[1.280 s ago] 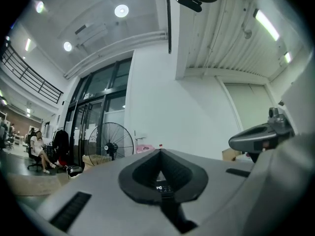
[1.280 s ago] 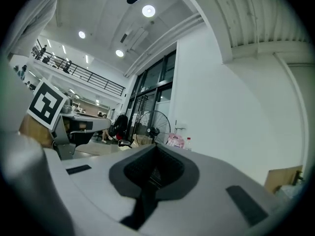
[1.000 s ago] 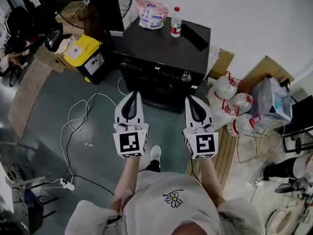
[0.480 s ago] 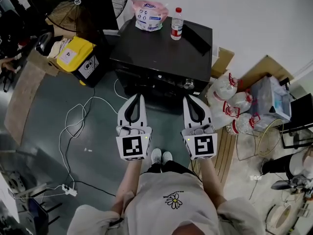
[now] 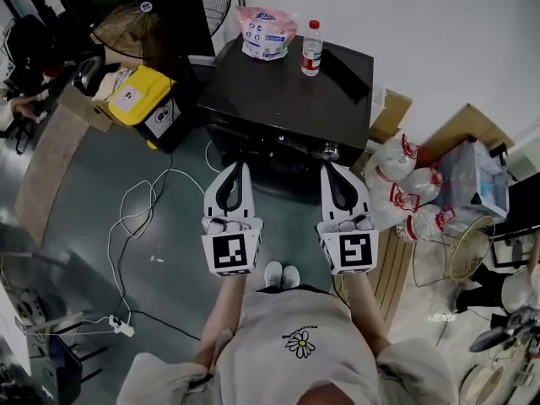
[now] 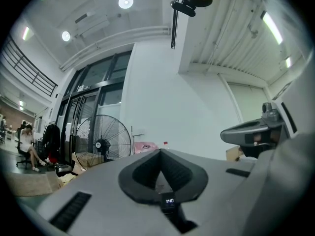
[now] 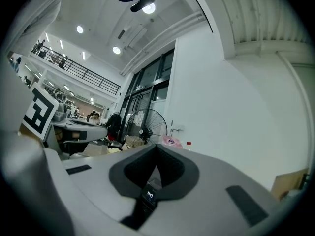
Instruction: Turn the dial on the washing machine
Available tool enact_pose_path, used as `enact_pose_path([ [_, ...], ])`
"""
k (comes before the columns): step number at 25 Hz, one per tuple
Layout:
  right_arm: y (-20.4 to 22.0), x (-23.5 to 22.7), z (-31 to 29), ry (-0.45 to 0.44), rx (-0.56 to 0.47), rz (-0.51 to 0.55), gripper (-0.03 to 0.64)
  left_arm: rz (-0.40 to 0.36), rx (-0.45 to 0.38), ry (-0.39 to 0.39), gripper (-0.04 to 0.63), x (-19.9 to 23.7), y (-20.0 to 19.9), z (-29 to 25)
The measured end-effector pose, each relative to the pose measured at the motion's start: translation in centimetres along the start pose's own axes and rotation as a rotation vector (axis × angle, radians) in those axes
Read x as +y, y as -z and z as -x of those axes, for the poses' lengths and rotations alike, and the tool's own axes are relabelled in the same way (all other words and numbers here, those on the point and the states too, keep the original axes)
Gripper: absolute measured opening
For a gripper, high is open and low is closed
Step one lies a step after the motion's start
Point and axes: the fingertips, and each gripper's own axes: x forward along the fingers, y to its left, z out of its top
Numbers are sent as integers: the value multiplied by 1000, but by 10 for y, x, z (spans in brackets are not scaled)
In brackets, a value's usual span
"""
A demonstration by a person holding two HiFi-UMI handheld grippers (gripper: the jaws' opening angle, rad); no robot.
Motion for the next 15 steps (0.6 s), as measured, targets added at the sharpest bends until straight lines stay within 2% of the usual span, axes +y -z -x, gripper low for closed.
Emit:
enact_pose_path([
  [11, -5, -18, -9, 6, -23, -1, 3, -12, -25, 3, -2, -3, -10, -14],
  [15, 5, -27, -25, 11, -33, -8, 3, -31, -23, 7, -2, -2, 0, -31],
])
